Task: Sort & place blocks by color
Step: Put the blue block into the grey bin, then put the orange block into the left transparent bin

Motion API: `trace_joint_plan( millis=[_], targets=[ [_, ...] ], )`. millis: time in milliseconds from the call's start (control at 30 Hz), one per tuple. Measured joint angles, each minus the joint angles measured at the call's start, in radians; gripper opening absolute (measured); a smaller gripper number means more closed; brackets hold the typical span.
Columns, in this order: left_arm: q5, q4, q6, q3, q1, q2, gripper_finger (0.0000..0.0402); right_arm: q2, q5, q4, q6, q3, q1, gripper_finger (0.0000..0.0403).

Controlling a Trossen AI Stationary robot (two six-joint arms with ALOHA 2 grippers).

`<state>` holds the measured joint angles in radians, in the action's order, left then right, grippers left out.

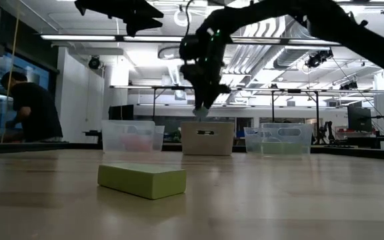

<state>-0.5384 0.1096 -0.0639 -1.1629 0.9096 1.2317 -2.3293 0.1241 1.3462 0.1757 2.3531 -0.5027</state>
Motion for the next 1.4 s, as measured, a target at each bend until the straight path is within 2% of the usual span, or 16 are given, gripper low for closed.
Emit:
trace_joint_plan(
  millis=[267, 900, 1400],
  targets=[
    [0.0, 0.002, 0.0, 0.0, 0.0, -0.01, 0.0181, -0.092, -0.001, -0.015, -0.009, 0.0, -0.022, 0.0104],
    [0.0, 0.033, 0.0, 0.0, 0.0, -0.01, 0.0181, -0.138, 0.0, -0.06, -0.052, 0.0, -0.037, 0.0107],
    [0.0, 0.032, 0.0, 0.0, 0.0, -0.009, 0.0181, -0.138, -0.017, -0.056, -0.037, 0.0, -0.037, 0.0202]
  ],
)
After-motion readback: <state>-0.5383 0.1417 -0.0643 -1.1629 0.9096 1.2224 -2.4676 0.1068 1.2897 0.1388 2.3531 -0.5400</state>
